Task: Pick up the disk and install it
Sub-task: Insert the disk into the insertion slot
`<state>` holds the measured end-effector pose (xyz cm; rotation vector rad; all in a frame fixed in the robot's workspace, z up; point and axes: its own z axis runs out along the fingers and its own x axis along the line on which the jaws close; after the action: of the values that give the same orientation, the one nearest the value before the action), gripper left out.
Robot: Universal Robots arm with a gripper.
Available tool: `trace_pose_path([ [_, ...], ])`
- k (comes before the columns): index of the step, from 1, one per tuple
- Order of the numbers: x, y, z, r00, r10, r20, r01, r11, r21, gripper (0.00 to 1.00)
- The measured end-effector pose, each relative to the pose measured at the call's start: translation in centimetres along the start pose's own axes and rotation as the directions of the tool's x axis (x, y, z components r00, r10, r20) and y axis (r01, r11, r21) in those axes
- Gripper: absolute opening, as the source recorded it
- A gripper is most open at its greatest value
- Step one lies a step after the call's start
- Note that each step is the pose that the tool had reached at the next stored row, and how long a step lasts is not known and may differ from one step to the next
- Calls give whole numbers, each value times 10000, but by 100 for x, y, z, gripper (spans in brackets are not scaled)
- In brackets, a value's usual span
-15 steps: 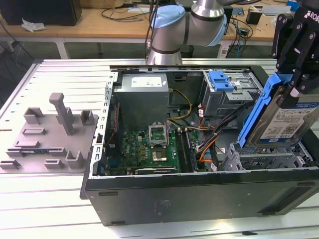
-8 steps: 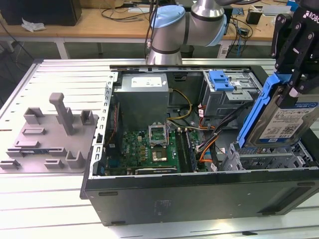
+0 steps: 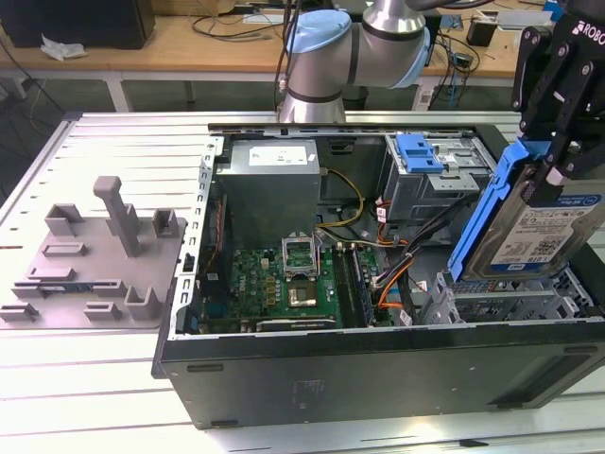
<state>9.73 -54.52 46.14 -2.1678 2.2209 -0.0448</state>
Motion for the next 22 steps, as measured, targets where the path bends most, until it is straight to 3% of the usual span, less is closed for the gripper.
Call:
trace_pose_path([
  [22, 20, -1, 39, 10000, -83, 3, 83, 10000, 0, 37],
])
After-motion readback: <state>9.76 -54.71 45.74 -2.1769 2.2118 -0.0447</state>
